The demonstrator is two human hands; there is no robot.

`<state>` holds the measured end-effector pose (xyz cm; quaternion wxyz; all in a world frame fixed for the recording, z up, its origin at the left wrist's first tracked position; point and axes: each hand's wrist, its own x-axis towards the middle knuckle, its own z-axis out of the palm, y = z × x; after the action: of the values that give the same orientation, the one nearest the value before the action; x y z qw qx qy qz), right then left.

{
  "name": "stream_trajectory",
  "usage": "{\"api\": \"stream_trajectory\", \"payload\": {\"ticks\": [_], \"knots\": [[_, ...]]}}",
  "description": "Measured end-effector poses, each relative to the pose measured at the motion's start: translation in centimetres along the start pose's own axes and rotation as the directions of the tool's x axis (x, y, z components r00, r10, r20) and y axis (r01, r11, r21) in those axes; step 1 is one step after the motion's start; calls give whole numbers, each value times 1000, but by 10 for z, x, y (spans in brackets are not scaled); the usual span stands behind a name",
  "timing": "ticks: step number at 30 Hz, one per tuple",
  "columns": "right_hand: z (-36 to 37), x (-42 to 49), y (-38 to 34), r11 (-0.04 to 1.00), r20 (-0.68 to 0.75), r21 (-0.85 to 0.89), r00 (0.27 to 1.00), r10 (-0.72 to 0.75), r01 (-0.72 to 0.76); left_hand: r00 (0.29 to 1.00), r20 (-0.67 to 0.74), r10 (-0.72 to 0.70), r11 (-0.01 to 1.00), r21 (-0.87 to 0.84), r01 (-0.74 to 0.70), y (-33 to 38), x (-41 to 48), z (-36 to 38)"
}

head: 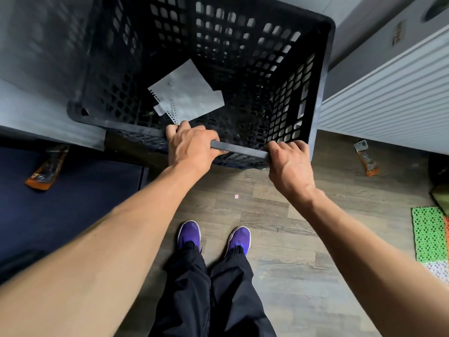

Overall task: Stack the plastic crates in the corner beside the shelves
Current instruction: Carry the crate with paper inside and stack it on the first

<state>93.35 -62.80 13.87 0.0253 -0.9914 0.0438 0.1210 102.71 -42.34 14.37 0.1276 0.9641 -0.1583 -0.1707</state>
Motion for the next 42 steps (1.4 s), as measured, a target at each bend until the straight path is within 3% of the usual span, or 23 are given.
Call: {"api": "stream_trajectory", "payload": {"ticks": [5, 11, 14, 18, 25, 30, 34, 37, 42], "knots": [[-8, 9, 16, 989, 63, -49, 989, -134, 137, 999, 10, -40, 999, -36, 40, 7, 0, -7], [-3, 6, 14, 987, -2, -86, 991, -134, 134, 1000, 11, -25, 1000, 18, 25, 7, 0, -4], [-10, 9, 15, 989, 65, -45, 988, -140, 143, 998, 56, -22, 1000, 13, 21, 7, 3, -8], [-13, 8, 8, 997, 111, -39, 992, -60, 65, 998, 62, 3, 999, 49, -6, 7, 1, -10], [-12, -2, -9, 993, 71, 6, 990, 120, -121, 994, 77, 71, 995, 60, -76, 1, -4, -7], [-13, -31, -24, 990, -5, 41, 991, 133, -132, 983, 81, 164, 984, 56, -169, -4, -15, -7], [-14, -56, -26, 969, 22, 143, 980, 199, -200, 951, 89, 295, 952, 53, -300, 9, -42, -6], [-15, -70, -26, 956, 60, 195, 975, 212, -220, 955, 42, 293, 955, -50, -291, 25, -59, -9], [-24, -113, -31, 848, 51, 434, 948, 315, -305, 927, 3, 375, 925, -69, -373, 46, -100, 1]]}}
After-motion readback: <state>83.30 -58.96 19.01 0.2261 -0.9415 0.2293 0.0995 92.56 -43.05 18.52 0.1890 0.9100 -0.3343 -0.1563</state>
